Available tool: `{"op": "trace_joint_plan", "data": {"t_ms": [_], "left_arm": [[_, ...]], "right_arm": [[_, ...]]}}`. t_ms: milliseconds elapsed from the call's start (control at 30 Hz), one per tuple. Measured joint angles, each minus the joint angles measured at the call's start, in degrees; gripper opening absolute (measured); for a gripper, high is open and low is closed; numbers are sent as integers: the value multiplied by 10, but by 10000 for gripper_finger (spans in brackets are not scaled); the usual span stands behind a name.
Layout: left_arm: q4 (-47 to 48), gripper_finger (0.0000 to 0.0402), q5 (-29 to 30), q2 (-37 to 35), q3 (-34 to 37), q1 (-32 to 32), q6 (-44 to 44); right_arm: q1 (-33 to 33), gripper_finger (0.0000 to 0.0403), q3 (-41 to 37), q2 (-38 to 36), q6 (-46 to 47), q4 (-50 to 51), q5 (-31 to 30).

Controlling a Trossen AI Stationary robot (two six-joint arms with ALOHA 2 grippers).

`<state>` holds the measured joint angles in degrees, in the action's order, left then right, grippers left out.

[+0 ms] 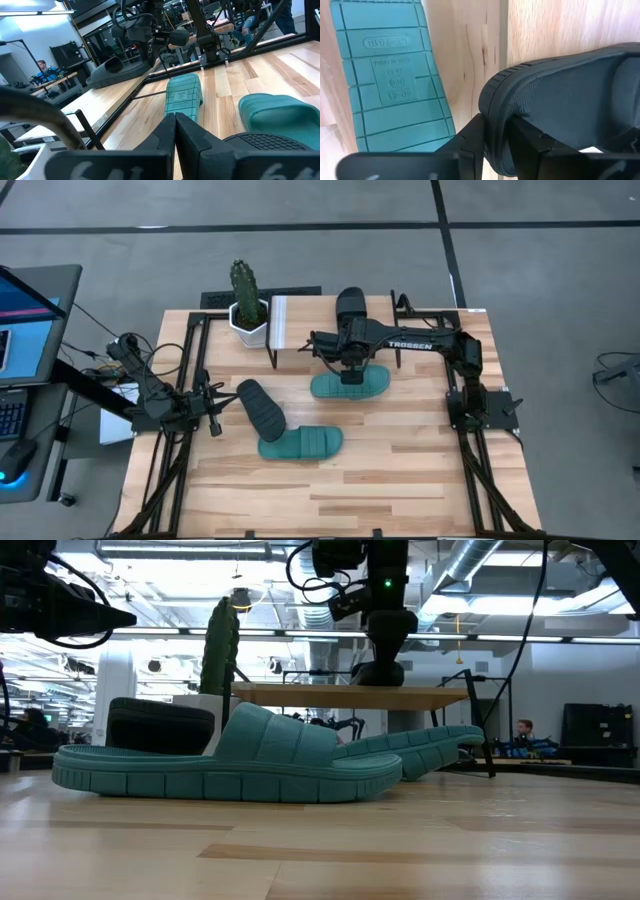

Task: Pick and place slides into the shelf
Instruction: Put the right black slipper on the shelf

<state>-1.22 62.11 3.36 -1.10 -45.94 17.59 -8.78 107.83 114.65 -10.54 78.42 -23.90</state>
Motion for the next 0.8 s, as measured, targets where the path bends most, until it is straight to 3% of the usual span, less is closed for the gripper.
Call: {"op": "trace_joint_plan", "data": {"t_ms": [267,800], "left_arm": [[0,0,0,0,0,0,0],[0,0,0,0,0,0,0]], "right_arm": [[0,103,0,0,-4,-1,1],[11,204,0,0,-6,23,0]]}}
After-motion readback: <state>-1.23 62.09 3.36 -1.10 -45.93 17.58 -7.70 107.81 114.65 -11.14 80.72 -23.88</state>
